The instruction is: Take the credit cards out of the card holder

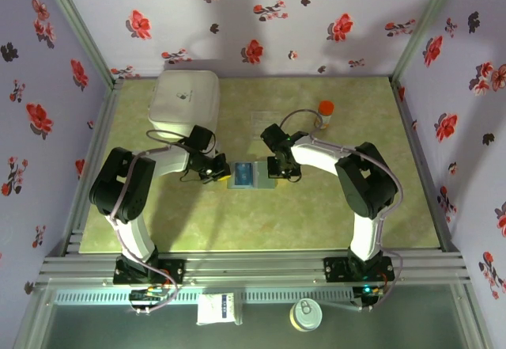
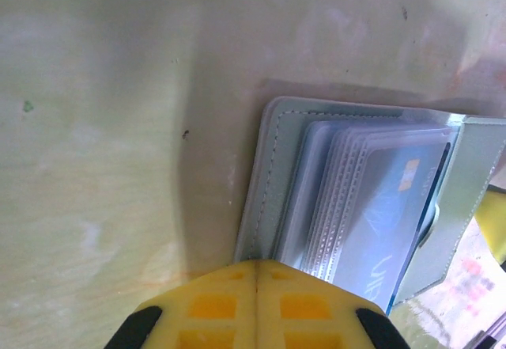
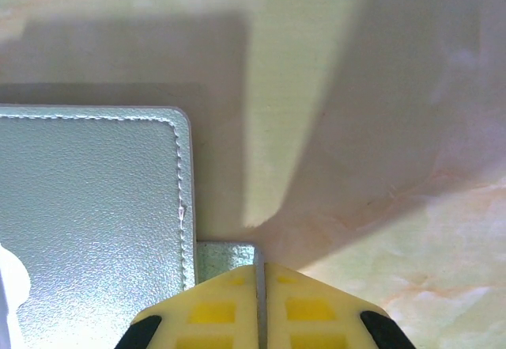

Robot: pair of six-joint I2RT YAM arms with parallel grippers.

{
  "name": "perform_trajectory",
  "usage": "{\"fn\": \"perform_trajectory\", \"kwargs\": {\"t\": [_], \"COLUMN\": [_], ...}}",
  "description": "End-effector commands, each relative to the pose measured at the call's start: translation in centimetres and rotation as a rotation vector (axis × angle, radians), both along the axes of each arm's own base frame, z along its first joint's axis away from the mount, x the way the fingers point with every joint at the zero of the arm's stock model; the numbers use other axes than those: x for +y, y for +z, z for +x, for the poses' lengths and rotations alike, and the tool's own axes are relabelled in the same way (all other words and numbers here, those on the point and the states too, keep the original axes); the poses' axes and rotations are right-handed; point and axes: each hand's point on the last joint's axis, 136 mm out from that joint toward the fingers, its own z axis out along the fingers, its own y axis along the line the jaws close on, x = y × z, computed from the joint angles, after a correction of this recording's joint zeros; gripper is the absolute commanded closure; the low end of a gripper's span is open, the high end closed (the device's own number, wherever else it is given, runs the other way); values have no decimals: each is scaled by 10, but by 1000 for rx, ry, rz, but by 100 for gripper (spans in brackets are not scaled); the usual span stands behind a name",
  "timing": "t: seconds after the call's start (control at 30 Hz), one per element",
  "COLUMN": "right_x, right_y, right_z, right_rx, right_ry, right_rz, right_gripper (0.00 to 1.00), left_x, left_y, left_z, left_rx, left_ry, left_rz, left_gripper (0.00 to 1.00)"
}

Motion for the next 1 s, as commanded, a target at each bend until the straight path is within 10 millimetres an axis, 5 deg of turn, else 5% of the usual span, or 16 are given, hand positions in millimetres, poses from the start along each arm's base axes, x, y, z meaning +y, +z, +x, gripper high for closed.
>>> {"fn": "perform_trajectory", "kwargs": {"t": [0.0,0.43,0.67,0.97], "right_x": [-34,-37,-44,-51], "right_y": [-11,-16,-4,-3], "right_z": [-11,-13,-10,-10], "right_rx": [40,51,21,31], "right_ry": [-23,-29,-47,-46], "right_rz": [-161,-169,-154,-154], "right_gripper": [96,94,87,90], "left_x": [35,39,22,-4], "left_y": [-52,-54,-41,-38], "left_z": [-28,-29,-23,-19], "left_rx": [130,139,119,106], "left_ry": [24,35,26,4], "left_rz": [171,167,100,72], "left_gripper": [100,100,100,100]}}
